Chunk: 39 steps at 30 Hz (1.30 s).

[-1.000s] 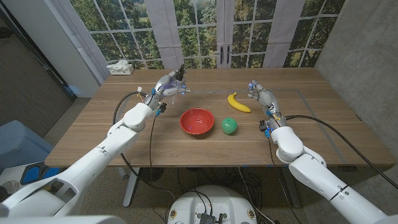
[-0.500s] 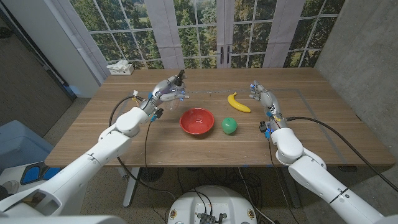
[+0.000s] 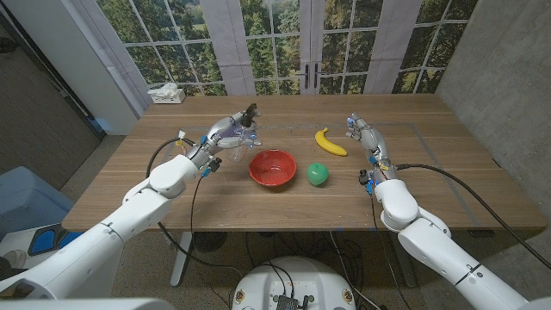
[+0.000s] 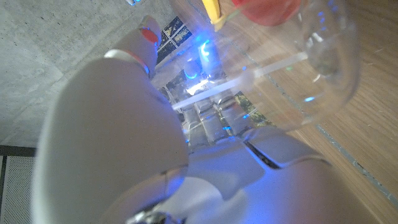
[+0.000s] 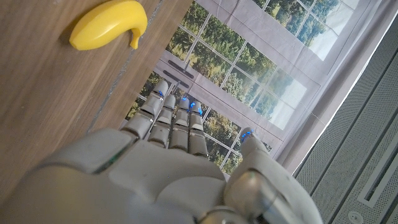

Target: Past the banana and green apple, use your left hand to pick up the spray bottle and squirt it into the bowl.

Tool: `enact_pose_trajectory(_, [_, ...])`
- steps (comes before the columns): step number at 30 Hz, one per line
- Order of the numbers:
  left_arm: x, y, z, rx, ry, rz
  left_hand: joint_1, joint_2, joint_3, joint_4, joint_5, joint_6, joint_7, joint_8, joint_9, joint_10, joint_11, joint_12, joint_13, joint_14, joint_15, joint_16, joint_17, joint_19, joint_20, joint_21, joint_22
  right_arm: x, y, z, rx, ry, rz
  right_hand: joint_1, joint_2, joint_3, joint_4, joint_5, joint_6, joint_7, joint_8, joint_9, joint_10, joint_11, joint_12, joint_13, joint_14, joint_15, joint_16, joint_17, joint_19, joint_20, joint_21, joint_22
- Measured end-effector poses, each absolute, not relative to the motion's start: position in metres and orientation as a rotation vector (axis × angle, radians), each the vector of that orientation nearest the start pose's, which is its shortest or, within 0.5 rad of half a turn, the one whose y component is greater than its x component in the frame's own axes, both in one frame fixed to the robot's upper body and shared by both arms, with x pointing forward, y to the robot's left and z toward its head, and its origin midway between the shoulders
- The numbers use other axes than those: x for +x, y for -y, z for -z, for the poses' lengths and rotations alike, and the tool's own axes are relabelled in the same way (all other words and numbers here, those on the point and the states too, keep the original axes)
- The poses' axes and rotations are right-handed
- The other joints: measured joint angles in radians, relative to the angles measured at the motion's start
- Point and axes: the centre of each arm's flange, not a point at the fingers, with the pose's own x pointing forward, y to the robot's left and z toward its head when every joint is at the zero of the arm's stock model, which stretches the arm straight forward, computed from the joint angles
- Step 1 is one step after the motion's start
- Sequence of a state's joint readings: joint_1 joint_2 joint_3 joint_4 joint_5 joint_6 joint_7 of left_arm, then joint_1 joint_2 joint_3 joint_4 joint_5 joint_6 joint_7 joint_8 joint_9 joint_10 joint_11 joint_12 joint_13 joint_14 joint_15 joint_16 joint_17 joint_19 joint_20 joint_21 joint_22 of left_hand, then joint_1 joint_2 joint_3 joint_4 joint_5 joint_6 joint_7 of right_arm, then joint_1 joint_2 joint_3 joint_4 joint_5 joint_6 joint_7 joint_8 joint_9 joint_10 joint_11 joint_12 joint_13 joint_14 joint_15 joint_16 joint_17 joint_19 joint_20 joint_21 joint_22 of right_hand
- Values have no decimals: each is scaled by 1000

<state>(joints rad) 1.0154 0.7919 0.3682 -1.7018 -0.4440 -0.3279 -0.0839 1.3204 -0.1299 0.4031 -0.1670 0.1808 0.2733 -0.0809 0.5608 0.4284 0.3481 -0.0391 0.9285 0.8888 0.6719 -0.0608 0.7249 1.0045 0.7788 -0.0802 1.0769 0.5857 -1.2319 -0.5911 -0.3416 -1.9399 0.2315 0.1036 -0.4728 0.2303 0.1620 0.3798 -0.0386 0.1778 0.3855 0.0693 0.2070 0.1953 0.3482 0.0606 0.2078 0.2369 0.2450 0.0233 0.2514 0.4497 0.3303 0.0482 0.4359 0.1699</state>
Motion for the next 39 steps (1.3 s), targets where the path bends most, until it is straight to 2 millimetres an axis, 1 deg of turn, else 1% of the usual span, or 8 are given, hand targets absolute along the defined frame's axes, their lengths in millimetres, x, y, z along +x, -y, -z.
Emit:
enact_pose_trajectory(3, [552,-261,8,402,745,434,0,0,0,0,0,0,0,4,2,0,0,0,0,5,-5,0,0,-1,2,0,0,522,224,57,-188,689,29,0,0,0,0,0,0,0,0,0,0,0,0,0,0,0,0,0,0,0,0,0])
enact_pose_trajectory(12, [537,-265,17,410,744,456,0,0,0,0,0,0,0,6,10,0,0,5,-5,5,-5,4,-3,-4,0,0,-2,521,223,57,-196,689,31,0,0,0,0,0,0,0,0,0,0,0,0,-5,0,0,0,0,0,0,0,0])
enact_pose_trajectory(15, [533,-265,20,407,747,471,-2,2,0,0,0,0,0,13,14,0,0,5,-8,5,-5,4,-5,-4,0,0,-2,520,222,55,-198,693,29,0,0,0,0,0,0,0,0,0,0,0,0,-5,0,0,0,-4,0,0,-3,0])
enact_pose_trajectory(19, [526,-265,22,415,753,494,-2,2,0,0,0,0,0,13,15,0,0,5,-9,5,-5,4,-5,-5,2,0,-3,520,220,54,-202,697,27,0,0,0,0,0,0,0,0,0,0,0,0,-5,0,0,0,-5,0,0,-7,0])
enact_pose_trajectory(21, [525,-266,24,418,748,495,-2,2,0,0,0,0,0,20,16,0,0,5,-9,5,-5,4,-5,-5,2,0,-4,519,219,54,-204,699,26,0,0,0,0,0,0,0,0,0,0,0,0,-5,0,0,0,-5,0,0,-7,0])
enact_pose_trajectory(26, [519,-265,28,427,746,532,-2,2,0,0,0,6,6,21,19,0,0,5,-9,5,-5,4,-4,-5,2,0,-8,519,217,54,-210,702,23,0,0,0,0,0,0,0,0,0,0,0,0,-5,0,0,0,-5,0,0,-7,2])
enact_pose_trajectory(29, [516,-264,30,436,743,553,-2,2,0,0,0,6,6,27,24,0,0,5,-9,5,-5,4,-9,-7,3,7,-8,518,216,54,-212,708,22,0,0,0,0,0,0,0,0,0,0,0,0,-5,0,0,0,-5,0,0,-7,5])
enact_pose_trajectory(39, [509,-260,35,465,731,616,-2,2,0,0,1,6,6,32,29,0,0,12,-9,5,-5,4,-9,-9,5,8,-12,516,213,55,-213,721,19,0,0,0,0,0,4,-4,0,0,0,0,0,-5,0,0,0,-5,0,0,-11,5])
